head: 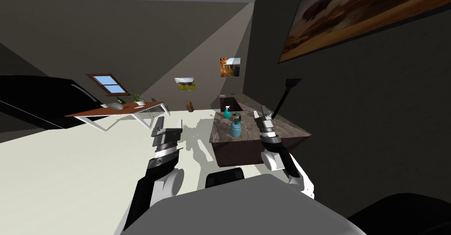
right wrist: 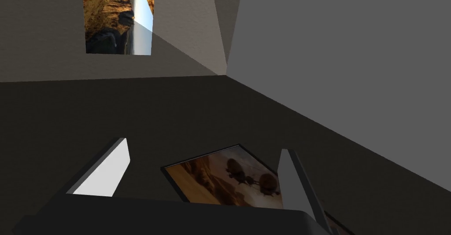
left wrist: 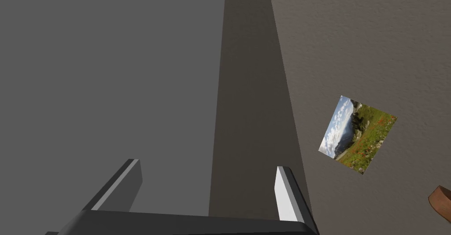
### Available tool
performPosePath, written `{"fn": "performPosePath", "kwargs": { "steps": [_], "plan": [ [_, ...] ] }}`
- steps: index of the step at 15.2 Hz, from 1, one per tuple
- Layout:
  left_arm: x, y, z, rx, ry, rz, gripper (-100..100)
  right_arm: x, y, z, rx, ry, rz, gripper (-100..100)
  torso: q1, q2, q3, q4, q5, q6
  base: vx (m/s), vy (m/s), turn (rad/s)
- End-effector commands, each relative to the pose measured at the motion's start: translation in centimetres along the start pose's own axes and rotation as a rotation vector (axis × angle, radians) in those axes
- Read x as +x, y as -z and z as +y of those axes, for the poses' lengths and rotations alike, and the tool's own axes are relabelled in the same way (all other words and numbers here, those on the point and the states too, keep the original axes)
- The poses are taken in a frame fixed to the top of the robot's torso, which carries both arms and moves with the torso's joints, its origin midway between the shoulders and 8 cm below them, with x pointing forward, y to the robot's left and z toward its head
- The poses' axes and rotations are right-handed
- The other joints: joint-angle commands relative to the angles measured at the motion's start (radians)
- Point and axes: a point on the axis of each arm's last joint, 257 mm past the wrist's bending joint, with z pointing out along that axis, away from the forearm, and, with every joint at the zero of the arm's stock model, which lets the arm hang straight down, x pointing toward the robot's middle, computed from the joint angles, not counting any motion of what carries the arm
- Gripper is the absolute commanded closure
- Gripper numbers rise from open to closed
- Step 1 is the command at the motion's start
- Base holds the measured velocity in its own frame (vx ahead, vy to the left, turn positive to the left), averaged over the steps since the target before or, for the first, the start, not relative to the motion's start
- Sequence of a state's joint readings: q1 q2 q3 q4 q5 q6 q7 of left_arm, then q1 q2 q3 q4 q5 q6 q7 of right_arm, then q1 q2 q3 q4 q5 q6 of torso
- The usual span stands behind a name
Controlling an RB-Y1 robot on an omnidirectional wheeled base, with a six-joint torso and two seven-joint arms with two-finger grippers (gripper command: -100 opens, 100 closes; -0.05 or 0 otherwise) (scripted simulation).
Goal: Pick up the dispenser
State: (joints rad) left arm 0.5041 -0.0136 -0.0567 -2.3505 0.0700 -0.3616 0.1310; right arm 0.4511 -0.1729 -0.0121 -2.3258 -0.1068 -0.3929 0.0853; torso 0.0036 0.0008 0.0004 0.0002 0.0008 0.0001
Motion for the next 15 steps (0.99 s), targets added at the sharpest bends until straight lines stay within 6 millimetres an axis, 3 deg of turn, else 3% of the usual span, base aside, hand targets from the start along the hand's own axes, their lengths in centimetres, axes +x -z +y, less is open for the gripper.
{"fn": "performPosePath", "kwargs": {
  "steps": [1, 15],
  "plan": [
    [0.0, 0.0, 0.0, 0.000, 0.000, 0.000, 0, -0.1, 0.1, -0.5, 0.014, -0.044, 0.001, -100, 0.000, 0.000, 0.000, 0.000, 0.000, 0.000, -0.011, 0.040, -0.064],
    [0.0, 0.0, 0.0, 0.000, 0.000, 0.000, 0, -0.5, 1.1, -5.5, 0.158, -0.465, -0.047, -100, -0.002, -0.001, 0.000, 0.000, 0.000, 0.000, -0.009, 0.031, -0.060]
  ]
}}
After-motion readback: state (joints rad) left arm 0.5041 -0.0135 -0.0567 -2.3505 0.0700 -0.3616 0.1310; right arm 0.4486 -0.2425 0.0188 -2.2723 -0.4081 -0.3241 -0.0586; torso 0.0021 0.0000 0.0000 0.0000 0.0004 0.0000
